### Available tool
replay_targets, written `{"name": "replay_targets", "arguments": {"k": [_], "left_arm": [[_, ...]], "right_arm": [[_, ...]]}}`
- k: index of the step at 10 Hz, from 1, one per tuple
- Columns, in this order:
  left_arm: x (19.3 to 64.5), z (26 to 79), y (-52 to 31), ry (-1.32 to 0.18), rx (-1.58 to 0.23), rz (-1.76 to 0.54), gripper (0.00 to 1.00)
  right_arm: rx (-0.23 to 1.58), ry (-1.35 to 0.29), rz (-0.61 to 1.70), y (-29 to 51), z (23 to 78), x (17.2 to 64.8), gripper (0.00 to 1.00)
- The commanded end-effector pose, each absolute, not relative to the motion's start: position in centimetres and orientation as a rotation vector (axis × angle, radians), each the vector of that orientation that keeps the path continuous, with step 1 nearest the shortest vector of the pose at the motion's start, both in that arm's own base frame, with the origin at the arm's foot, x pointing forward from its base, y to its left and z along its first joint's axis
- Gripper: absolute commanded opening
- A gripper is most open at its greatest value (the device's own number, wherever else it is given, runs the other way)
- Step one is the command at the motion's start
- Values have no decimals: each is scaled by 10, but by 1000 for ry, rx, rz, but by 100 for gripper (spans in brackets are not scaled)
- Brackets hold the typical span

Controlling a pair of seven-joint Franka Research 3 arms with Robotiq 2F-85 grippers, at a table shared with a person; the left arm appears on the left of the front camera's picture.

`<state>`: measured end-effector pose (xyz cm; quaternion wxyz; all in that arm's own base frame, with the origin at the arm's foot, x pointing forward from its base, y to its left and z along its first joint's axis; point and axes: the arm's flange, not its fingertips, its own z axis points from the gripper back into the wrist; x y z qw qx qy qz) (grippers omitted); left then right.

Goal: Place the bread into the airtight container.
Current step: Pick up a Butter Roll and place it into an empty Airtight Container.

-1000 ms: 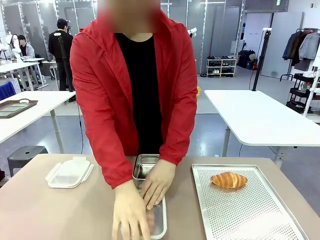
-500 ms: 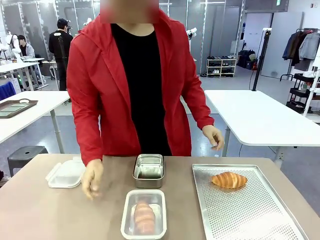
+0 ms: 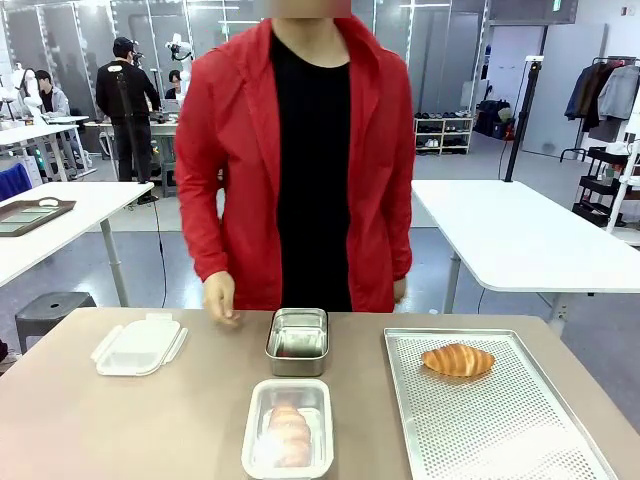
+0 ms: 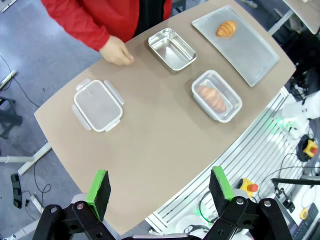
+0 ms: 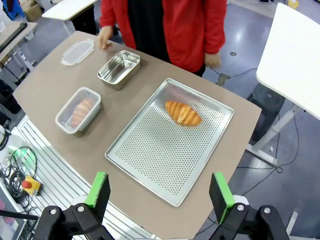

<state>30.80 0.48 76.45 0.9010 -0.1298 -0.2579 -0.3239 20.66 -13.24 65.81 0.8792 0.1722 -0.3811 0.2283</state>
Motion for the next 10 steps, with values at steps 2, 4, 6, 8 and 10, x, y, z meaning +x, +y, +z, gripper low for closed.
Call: {"name": "replay_targets", "arguments": {"k": [2,4,6,8,10], "left_arm": [[308,765,6,-538,-269,-690,100],[308,765,6,-538,-269,-690,100],[308,765,6,-538,-269,-690,100],[308,765,6,-538,-269,-690,100],[308,765,6,-538,-269,-690,100]], "right_arm": [[321,-777,580,-119,662,222,100],[267,-712,745,-88,663,261,100],[220,-619,862,-51,647,310,100],[177,-544,905,-20,620,356,100],[73,-528,925,7,592,393,100]]}}
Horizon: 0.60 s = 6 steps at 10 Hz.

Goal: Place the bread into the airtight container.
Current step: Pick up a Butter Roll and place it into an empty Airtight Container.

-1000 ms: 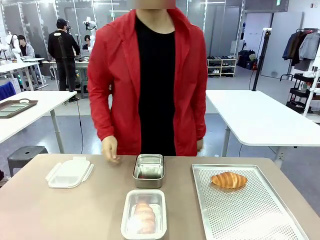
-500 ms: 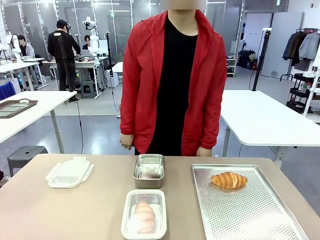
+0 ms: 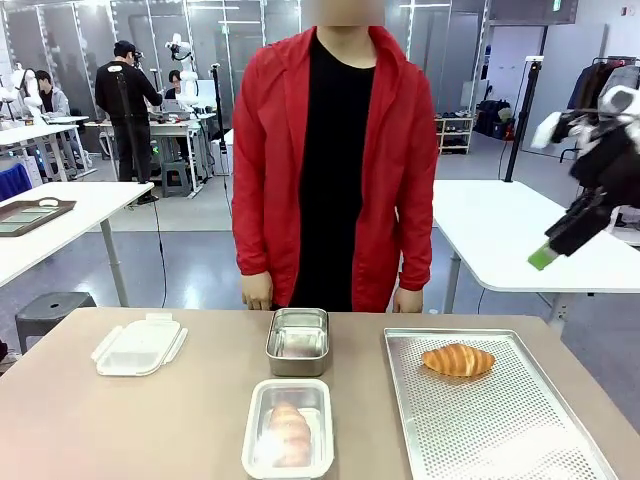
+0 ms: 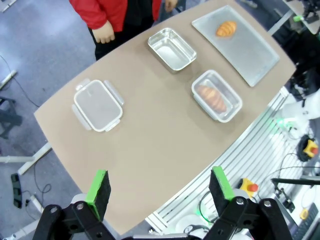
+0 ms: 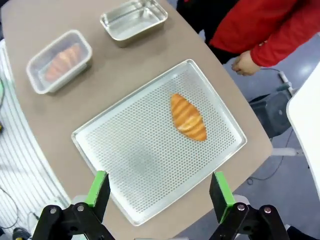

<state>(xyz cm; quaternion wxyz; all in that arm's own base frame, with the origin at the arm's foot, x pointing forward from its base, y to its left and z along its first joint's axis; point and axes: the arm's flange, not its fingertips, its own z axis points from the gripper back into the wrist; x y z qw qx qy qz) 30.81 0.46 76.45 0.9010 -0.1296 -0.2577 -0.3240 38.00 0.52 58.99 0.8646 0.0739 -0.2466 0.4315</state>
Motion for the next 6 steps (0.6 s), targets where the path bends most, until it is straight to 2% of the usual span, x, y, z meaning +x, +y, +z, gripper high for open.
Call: {"name": "replay_targets", "arguments": {"k": [1,6], "left_arm": [[308,765,6,-538,-269,-690,100],[308,765,6,-538,-269,-690,100]], "right_arm": [[77,-514,934,15,571,419,100],[22,-404,990,26,502,480,100]]}}
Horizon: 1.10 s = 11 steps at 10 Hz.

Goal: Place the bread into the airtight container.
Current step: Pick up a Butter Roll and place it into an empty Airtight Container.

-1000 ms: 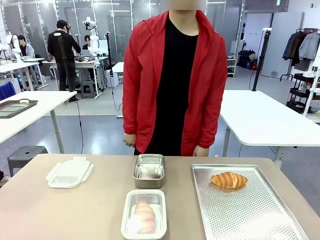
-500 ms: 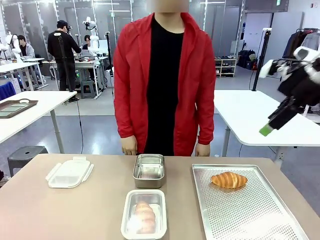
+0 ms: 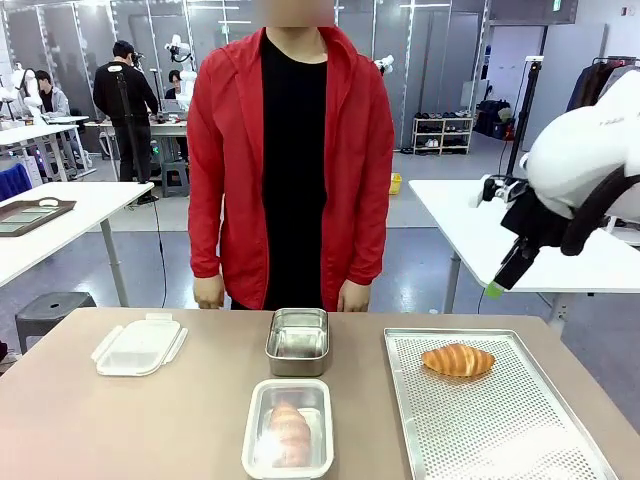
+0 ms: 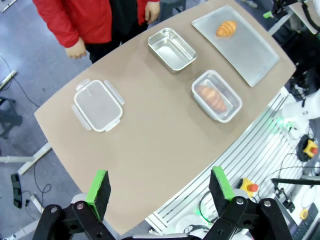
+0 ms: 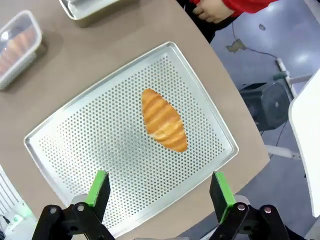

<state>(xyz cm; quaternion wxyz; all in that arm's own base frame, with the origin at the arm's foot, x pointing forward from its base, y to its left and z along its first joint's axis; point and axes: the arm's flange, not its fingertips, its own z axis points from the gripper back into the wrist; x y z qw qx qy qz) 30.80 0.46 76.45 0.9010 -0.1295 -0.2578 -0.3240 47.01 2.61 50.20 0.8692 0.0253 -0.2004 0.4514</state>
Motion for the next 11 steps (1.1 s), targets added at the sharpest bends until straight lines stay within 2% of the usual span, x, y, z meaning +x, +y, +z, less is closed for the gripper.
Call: {"name": "replay_targets", "arguments": {"k": [1,9,11], "left_arm": [[308,765,6,-538,-269,-690,100],[308,765,6,-538,-269,-690,100],[308,765,6,-538,-269,-690,100]], "right_arm": [[16,-374,1011,28,490,486,100],[35,-366,973,32,480,486,100],[-23,-310,1108,44,464,501,100]]}}
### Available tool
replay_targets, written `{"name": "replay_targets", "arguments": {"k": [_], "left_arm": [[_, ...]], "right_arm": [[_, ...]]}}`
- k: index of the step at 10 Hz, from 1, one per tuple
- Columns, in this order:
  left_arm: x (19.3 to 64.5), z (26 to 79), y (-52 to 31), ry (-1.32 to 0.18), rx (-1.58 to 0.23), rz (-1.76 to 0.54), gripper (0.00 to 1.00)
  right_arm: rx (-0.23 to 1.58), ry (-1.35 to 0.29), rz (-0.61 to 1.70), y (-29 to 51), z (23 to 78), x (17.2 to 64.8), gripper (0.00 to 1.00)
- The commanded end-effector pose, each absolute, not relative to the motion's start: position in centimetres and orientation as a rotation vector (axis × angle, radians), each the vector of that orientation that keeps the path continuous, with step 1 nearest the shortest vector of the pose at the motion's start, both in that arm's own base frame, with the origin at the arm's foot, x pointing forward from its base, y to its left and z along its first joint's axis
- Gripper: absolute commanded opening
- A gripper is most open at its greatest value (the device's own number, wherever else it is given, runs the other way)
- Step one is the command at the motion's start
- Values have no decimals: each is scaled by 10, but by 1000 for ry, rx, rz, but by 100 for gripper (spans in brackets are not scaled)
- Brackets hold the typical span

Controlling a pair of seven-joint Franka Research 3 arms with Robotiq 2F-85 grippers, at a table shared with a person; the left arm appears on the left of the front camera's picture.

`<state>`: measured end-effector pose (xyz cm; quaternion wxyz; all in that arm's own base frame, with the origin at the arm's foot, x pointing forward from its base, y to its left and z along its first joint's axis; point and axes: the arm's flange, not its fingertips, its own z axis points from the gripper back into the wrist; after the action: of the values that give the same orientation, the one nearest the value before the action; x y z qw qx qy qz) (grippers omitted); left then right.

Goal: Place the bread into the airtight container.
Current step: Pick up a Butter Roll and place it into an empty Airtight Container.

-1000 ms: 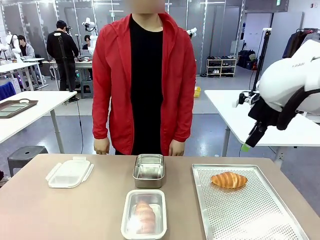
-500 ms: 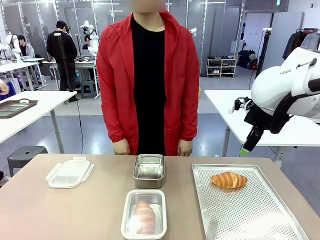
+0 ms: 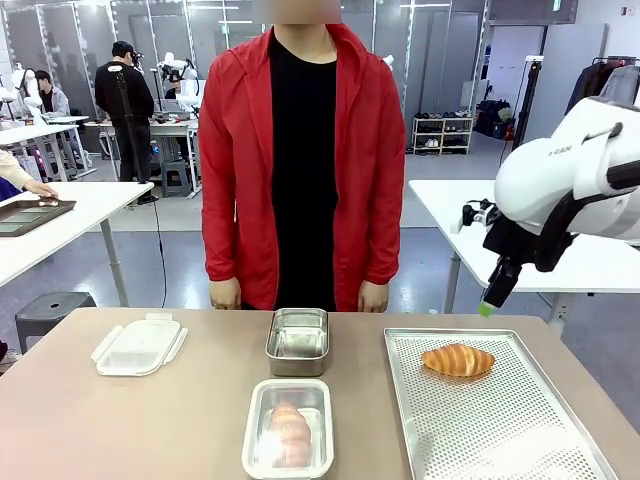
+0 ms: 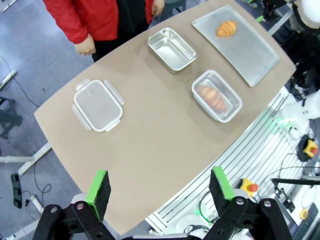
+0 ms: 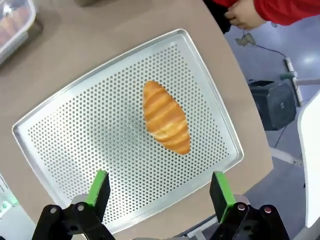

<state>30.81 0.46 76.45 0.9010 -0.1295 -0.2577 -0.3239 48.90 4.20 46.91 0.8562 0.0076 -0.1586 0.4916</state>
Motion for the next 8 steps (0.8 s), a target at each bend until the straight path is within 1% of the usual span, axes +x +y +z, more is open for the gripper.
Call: {"name": "replay_targets", "arguments": {"k": [1,2,4,5,8], "left_arm": [[308,765,6,-538,-269,-690,100],[308,765,6,-538,-269,-690,100],[308,765,6,-538,-269,-690,100],[308,765,6,-538,-269,-690,100],[308,765,6,-538,-269,-690,100]], "right_arm": [[-59,-300,1143,46,455,508,100],[-41,-275,1210,51,444,521,100],[-97,-161,1420,59,414,545,100],[-96,-153,1466,63,399,557,100],[-48,-92,1485,68,358,578,100]]}}
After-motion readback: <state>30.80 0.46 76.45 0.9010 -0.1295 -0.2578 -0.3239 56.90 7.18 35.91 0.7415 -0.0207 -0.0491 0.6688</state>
